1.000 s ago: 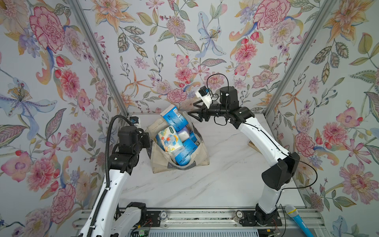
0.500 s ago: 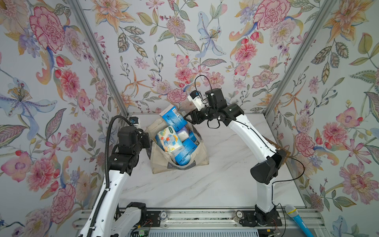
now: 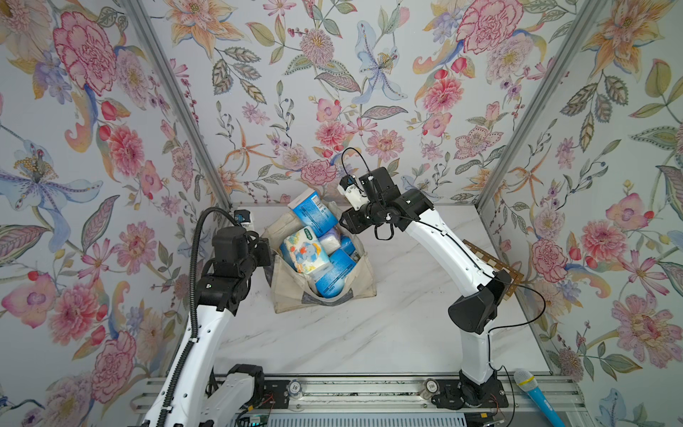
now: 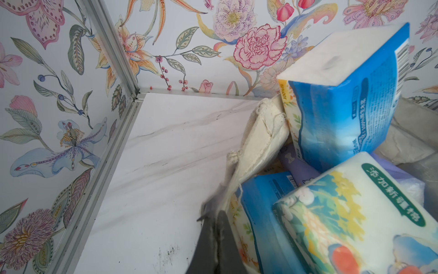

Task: Put tissues into the canvas bag
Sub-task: Adjust the canvas bag at the center of the board.

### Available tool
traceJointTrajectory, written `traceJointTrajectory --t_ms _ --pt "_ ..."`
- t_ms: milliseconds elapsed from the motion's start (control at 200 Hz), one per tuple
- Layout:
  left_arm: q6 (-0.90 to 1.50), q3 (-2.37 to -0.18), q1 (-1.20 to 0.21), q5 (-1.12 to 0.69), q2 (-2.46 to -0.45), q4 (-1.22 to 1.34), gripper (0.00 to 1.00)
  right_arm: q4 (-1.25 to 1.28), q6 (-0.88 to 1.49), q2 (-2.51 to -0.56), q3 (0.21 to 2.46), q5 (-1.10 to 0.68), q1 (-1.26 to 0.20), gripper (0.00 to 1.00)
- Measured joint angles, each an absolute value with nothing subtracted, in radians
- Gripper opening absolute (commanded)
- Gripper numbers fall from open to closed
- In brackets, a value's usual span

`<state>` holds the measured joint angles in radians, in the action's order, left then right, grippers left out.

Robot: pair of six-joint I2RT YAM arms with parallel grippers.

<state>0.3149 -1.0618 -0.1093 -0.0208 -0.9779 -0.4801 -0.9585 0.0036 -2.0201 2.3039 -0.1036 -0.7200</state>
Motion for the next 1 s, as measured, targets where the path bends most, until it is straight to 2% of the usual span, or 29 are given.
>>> traceJointTrajectory --t_ms 611,996 --pt "0.315 -1.062 -0.109 -0.023 -0.984 -0.472 0.00 -0.992 -0.014 -1.954 2.300 -0.039 -0.740 0.53" --pt "0.315 -1.060 -0.109 -0.027 -0.984 -0.469 0.00 -1.003 0.009 -1.965 2.271 -0.098 -0.751 0.55"
